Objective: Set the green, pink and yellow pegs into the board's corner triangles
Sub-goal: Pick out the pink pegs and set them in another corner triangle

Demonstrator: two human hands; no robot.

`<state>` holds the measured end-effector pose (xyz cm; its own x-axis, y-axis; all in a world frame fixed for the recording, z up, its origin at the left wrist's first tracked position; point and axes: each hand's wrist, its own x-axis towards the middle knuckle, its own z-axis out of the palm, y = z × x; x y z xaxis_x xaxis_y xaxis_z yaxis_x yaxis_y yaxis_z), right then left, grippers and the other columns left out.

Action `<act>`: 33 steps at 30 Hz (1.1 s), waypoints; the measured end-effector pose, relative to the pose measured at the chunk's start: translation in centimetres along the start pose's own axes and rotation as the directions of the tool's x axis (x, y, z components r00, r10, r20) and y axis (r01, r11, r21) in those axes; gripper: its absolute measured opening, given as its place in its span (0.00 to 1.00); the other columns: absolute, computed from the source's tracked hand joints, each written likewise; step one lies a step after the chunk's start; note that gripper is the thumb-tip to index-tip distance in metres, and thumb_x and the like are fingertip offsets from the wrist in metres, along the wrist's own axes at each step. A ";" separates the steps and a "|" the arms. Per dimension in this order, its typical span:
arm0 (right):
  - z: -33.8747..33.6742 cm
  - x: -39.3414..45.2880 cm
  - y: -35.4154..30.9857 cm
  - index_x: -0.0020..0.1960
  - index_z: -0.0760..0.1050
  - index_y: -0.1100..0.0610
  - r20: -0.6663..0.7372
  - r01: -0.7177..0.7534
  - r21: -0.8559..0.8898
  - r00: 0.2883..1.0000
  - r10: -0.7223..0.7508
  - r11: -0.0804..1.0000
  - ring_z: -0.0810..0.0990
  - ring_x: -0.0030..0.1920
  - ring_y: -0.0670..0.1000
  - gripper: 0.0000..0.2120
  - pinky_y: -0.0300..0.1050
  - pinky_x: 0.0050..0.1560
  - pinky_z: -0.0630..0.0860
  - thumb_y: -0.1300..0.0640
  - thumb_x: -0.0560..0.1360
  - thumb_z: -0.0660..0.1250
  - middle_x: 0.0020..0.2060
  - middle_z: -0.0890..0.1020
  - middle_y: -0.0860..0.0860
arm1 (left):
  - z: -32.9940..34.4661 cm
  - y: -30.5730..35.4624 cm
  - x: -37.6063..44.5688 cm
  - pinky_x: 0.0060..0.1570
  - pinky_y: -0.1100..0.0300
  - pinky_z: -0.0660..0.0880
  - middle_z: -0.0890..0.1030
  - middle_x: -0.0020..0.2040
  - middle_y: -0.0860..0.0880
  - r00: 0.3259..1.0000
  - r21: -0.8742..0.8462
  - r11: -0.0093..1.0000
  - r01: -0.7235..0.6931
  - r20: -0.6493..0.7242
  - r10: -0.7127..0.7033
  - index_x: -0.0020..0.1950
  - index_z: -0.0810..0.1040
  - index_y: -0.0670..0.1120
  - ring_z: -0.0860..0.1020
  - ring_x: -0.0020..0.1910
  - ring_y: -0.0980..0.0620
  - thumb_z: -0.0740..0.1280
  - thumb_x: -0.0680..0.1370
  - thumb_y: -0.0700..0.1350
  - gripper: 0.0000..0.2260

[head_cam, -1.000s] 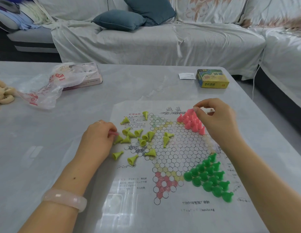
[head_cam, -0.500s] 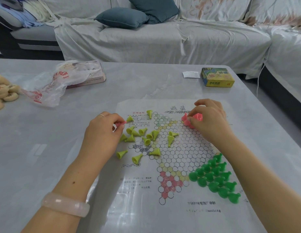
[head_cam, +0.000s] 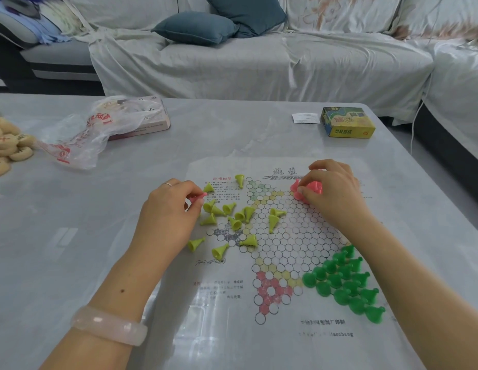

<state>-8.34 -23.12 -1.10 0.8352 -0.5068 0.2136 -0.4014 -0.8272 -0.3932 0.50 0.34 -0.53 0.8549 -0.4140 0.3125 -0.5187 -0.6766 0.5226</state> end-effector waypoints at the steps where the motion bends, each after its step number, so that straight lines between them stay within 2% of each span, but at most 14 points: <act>1: 0.0 0.0 0.0 0.47 0.80 0.51 -0.001 0.001 0.001 1.000 -0.001 1.000 0.63 0.65 0.54 0.06 0.60 0.68 0.57 0.52 0.71 0.67 0.60 0.73 0.48 | 0.0 0.0 0.0 0.41 0.63 0.64 0.75 0.41 0.52 1.000 0.002 1.000 0.000 0.000 0.000 0.47 0.80 0.46 0.73 0.39 0.52 0.65 0.75 0.43 0.05; 7: 0.2 0.1 0.0 0.47 0.80 0.51 -0.023 0.015 0.010 1.000 -0.015 1.000 0.63 0.64 0.53 0.06 0.52 0.64 0.58 0.52 0.71 0.67 0.60 0.73 0.48 | -0.1 0.0 0.0 0.41 0.63 0.64 0.75 0.41 0.52 1.000 0.007 1.000 0.006 0.010 -0.006 0.47 0.80 0.46 0.73 0.39 0.52 0.65 0.76 0.43 0.05; 13: 0.2 0.0 0.0 0.45 0.80 0.51 -0.020 0.003 0.024 1.000 -0.003 1.000 0.64 0.64 0.53 0.05 0.52 0.65 0.57 0.52 0.71 0.67 0.58 0.74 0.48 | -0.1 -0.1 0.0 0.41 0.63 0.64 0.75 0.41 0.52 1.000 0.014 1.000 0.008 0.014 -0.008 0.48 0.80 0.46 0.73 0.39 0.53 0.65 0.76 0.43 0.06; 18: 0.3 -0.1 0.1 0.45 0.79 0.51 -0.012 -0.004 0.019 1.000 0.005 1.000 0.64 0.63 0.53 0.04 0.51 0.64 0.58 0.53 0.71 0.67 0.58 0.74 0.48 | -0.2 -0.1 0.0 0.35 0.65 0.64 0.75 0.41 0.52 1.000 0.003 1.000 0.007 0.019 -0.007 0.48 0.80 0.46 0.73 0.39 0.53 0.64 0.76 0.44 0.06; 25: 0.1 -0.2 0.2 0.45 0.79 0.51 -0.022 0.016 0.022 1.000 -0.015 1.000 0.64 0.63 0.53 0.04 0.49 0.63 0.57 0.53 0.71 0.68 0.57 0.74 0.48 | -0.2 0.0 -0.1 0.42 0.61 0.68 0.76 0.42 0.51 1.000 -0.024 1.000 -0.013 0.016 0.013 0.49 0.80 0.45 0.74 0.39 0.51 0.65 0.75 0.43 0.05; 29: -0.6 -0.1 -0.1 0.43 0.78 0.53 -0.110 0.053 0.053 0.993 -0.047 0.997 0.68 0.60 0.52 0.03 0.43 0.56 0.58 0.55 0.71 0.67 0.54 0.76 0.49 | -0.5 1.1 -0.2 0.38 0.70 0.70 0.77 0.39 0.53 1.000 -0.193 0.981 0.007 0.008 -0.006 0.45 0.75 0.47 0.76 0.37 0.54 0.68 0.74 0.43 0.03; 31: -1.1 -0.2 -0.7 0.43 0.78 0.54 -0.157 0.109 0.049 0.982 -0.100 0.993 0.70 0.58 0.51 0.04 0.42 0.55 0.60 0.56 0.73 0.65 0.52 0.77 0.49 | -0.5 2.1 -0.6 0.39 0.69 0.74 0.79 0.39 0.54 0.996 -0.344 0.937 0.067 0.075 -0.044 0.41 0.71 0.48 0.78 0.38 0.57 0.70 0.73 0.44 0.07; 33: -1.7 -0.4 -1.9 0.46 0.78 0.53 -0.113 0.193 0.111 0.977 -0.181 0.975 0.72 0.54 0.46 0.05 0.38 0.55 0.62 0.54 0.73 0.64 0.50 0.77 0.45 | -0.6 3.2 -1.0 0.39 0.67 0.77 0.81 0.39 0.53 0.986 -0.453 0.883 0.119 0.157 -0.052 0.37 0.68 0.49 0.80 0.38 0.58 0.71 0.71 0.44 0.11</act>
<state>-8.57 -21.71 1.12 0.8462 -0.3731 0.3805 -0.1885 -0.8774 -0.4411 -1.96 -1.07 1.26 0.8696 -0.4683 0.1565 -0.3543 -0.3710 0.8584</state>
